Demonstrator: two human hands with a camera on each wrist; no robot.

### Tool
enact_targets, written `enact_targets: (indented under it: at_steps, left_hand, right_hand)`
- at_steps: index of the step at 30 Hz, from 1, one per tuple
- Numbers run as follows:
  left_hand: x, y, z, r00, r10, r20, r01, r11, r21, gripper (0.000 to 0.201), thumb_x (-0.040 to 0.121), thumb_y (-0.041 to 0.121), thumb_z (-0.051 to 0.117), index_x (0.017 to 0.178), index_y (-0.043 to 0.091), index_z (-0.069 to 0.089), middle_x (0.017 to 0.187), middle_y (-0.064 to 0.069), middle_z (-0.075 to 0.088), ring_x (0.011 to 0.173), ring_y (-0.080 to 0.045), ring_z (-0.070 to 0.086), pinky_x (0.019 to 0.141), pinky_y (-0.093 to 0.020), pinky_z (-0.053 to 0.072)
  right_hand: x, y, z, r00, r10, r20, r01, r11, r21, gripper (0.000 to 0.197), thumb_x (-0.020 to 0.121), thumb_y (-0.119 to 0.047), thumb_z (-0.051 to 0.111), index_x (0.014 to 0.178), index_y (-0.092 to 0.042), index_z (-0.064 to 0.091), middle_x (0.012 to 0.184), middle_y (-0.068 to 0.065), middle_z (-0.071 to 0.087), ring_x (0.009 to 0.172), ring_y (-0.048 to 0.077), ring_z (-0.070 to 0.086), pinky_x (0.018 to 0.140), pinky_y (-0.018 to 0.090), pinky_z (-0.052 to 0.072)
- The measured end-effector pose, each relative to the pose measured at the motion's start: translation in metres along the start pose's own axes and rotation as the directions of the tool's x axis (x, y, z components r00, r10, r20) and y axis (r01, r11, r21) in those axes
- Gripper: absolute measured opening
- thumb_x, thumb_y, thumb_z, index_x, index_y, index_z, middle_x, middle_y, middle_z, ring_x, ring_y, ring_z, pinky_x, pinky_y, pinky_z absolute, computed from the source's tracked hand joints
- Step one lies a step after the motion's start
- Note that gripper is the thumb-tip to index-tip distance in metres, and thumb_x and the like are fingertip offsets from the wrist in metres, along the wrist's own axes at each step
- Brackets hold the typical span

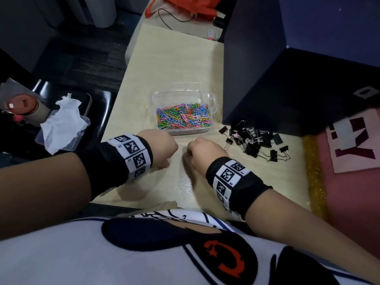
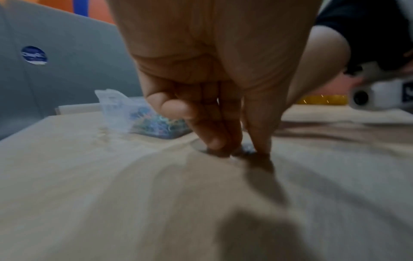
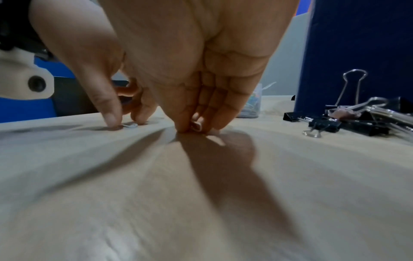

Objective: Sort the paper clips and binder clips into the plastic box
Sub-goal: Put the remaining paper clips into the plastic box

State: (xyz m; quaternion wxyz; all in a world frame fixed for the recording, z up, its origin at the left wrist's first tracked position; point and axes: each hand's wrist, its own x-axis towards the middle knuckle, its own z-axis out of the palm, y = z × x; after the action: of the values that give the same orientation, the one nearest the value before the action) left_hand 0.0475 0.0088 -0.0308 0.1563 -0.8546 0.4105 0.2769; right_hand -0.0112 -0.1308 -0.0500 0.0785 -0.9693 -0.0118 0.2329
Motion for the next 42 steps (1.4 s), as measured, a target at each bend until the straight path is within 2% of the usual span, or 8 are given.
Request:
enact_targets:
  at_steps: [9,15,20,22,25,30,38,42]
  left_hand:
    - [0.006,0.007,0.004,0.997,-0.008,0.075,0.004,0.999,0.048,0.019,0.088,0.015,0.051,0.097,0.011,0.067,0.095,-0.007,0.067,0.088,-0.029,0.064,0.062,-0.032,0.046]
    - [0.004,-0.002,0.002,0.996,-0.022,-0.09,0.017,0.999,-0.046,0.019,0.093,0.02,0.045,0.096,0.011,0.061,0.098,-0.008,0.063,0.083,-0.029,0.059,0.067,-0.035,0.048]
    - [0.003,-0.028,-0.024,0.908,-0.149,-0.391,0.042,0.962,-0.27,0.022,0.094,0.026,0.046,0.1,0.012,0.063,0.105,-0.01,0.062,0.097,-0.033,0.06,0.079,-0.037,0.049]
    - [0.004,-0.039,-0.028,0.855,-0.201,-0.477,0.039,0.944,-0.328,0.024,0.095,0.027,0.046,0.105,0.015,0.064,0.106,-0.011,0.062,0.099,-0.033,0.059,0.082,-0.04,0.05]
    - [0.005,-0.048,-0.025,0.823,-0.263,-0.504,0.07,0.927,-0.369,0.026,0.095,0.025,0.046,0.112,0.017,0.064,0.111,-0.01,0.06,0.102,-0.033,0.057,0.083,-0.041,0.05]
    - [0.0,-0.044,-0.008,0.849,-0.243,-0.469,0.159,0.964,-0.212,0.027,0.093,0.027,0.045,0.11,0.014,0.062,0.102,-0.009,0.061,0.096,-0.033,0.053,0.072,-0.039,0.045]
    - [-0.001,-0.023,-0.006,0.934,-0.169,-0.314,0.11,0.974,-0.196,0.021,0.095,0.023,0.042,0.105,0.011,0.057,0.105,-0.013,0.063,0.096,-0.034,0.062,0.076,-0.038,0.047]
    - [-0.007,-0.02,-0.008,0.947,-0.12,-0.297,0.061,0.978,-0.201,0.023,0.093,0.03,0.044,0.104,0.017,0.06,0.103,-0.01,0.065,0.096,-0.032,0.062,0.079,-0.036,0.05]
  right_hand:
    - [0.003,0.003,-0.009,0.982,0.138,0.128,-0.14,0.99,0.003,0.032,0.092,-0.017,0.045,0.122,-0.007,0.051,0.123,0.013,0.049,0.113,0.034,0.054,0.085,0.037,0.045]
    - [0.003,0.003,-0.014,0.989,0.112,0.095,-0.112,0.994,0.003,0.025,0.092,-0.015,0.047,0.115,-0.009,0.054,0.113,0.012,0.057,0.105,0.032,0.057,0.075,0.032,0.042]
    - [0.011,0.007,-0.044,0.96,0.19,-0.208,-0.115,0.938,0.328,0.008,0.089,-0.02,0.055,0.093,-0.017,0.062,0.095,0.004,0.068,0.091,0.024,0.062,0.081,0.029,0.05]
    - [0.015,0.008,-0.054,0.917,0.248,-0.312,-0.08,0.882,0.464,0.014,0.091,-0.025,0.056,0.1,-0.019,0.064,0.098,0.002,0.069,0.093,0.021,0.063,0.087,0.03,0.05]
    - [0.018,0.013,-0.057,0.886,0.296,-0.357,-0.097,0.871,0.482,0.027,0.095,-0.026,0.049,0.118,-0.02,0.062,0.114,0.004,0.066,0.105,0.024,0.061,0.094,0.031,0.047]
    - [0.003,0.019,-0.046,0.921,0.252,-0.297,-0.109,0.899,0.425,0.033,0.095,-0.014,0.044,0.123,-0.019,0.058,0.128,0.006,0.054,0.113,0.025,0.056,0.1,0.031,0.042]
    - [0.008,0.005,-0.023,0.997,-0.055,-0.061,0.068,0.969,0.236,0.058,0.092,-0.006,0.041,0.148,-0.019,0.029,0.159,-0.004,0.016,0.14,0.02,0.031,0.114,0.031,0.027]
    - [0.011,0.001,-0.018,0.992,-0.102,-0.076,0.118,0.961,0.249,0.057,0.089,-0.004,0.042,0.145,-0.018,0.035,0.155,0.001,0.026,0.137,0.022,0.035,0.112,0.035,0.031]
